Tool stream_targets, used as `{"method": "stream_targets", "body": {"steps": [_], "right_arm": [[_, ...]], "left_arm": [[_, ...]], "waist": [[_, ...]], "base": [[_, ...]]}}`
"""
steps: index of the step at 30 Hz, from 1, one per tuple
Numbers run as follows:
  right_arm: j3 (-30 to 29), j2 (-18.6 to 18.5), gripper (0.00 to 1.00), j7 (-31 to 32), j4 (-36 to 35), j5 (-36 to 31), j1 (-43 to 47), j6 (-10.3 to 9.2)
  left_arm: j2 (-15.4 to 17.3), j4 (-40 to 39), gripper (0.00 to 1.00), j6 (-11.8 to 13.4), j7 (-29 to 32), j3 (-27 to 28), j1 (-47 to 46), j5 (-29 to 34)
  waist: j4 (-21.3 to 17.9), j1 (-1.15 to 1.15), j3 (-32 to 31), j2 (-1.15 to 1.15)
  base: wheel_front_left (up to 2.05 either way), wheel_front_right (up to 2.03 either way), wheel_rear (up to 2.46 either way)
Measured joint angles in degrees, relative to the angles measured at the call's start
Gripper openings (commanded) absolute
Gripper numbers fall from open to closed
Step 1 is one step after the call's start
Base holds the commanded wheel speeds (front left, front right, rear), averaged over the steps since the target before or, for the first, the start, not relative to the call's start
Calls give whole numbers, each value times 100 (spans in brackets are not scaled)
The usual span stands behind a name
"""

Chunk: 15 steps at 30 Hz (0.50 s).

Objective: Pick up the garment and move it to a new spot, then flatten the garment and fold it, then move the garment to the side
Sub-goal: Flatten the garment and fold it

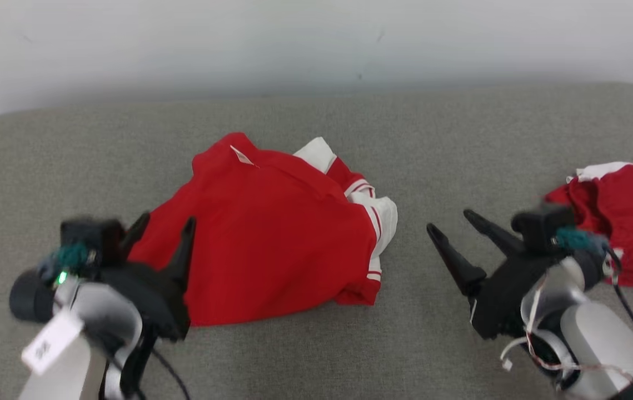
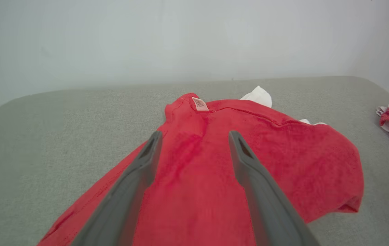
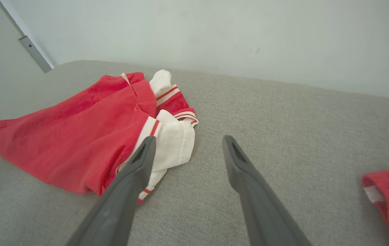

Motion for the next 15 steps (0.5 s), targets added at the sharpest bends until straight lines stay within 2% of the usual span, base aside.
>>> {"method": "stream_targets", "body": {"steps": [9,10,15], "right_arm": [[401,-71,100,1147,275,-91,-1126,199],[521,-49,100,1329,365,-99,-1316,223],[760,157,100,1605,550,-143,-1651,256]], "left_arm": [[-330,965,100,-26,1120,-311,-2011,132],[-392,1194,100,-82,1298,-357,-2352,166],[-391,1656,100,-136,1577,-370,-2908,225]], "waist": [[1,1,680,1],[5,1,837,1],[-8,0,1136,1]], "base": [[0,0,0],[0,0,0],[0,0,0]]}}
